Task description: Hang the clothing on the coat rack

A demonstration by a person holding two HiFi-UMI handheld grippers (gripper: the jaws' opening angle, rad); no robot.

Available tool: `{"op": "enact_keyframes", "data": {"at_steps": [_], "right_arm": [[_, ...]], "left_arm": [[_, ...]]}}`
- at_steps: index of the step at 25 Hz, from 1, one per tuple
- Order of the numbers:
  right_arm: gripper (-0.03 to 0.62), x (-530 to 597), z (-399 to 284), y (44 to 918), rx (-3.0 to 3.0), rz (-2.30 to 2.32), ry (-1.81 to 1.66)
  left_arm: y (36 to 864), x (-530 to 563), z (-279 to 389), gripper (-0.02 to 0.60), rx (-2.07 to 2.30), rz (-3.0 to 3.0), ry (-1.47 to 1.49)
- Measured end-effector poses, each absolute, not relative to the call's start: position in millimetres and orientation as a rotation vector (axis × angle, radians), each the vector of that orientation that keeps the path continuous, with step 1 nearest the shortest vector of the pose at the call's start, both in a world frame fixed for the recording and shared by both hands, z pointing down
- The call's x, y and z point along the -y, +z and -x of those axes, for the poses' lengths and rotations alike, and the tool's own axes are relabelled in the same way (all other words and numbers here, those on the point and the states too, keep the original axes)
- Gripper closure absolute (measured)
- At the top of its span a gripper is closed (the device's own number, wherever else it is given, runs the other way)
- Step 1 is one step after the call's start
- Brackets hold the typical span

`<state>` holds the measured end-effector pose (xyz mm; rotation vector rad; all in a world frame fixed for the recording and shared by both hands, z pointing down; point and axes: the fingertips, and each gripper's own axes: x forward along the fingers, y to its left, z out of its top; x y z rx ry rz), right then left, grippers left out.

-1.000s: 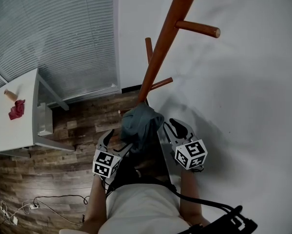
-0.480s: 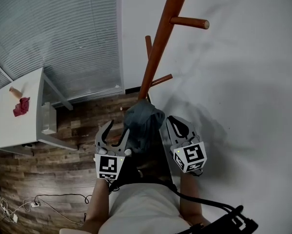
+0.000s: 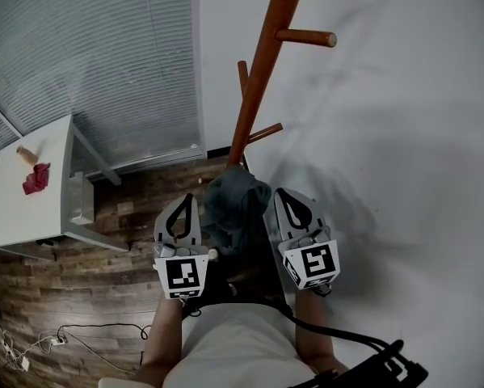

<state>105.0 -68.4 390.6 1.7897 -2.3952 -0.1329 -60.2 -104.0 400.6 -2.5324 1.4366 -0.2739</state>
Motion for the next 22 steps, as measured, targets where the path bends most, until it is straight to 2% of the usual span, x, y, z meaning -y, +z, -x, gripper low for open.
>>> {"op": "enact_keyframes", "data": {"at_steps": [22], "right_arm": [[0.574, 71.3, -112.6, 389.3, 2.393, -1.827, -0.118]], "left_arm": [[407.2, 104.6, 54.9, 0.569, -1.408, 2.526, -0.338]]}}
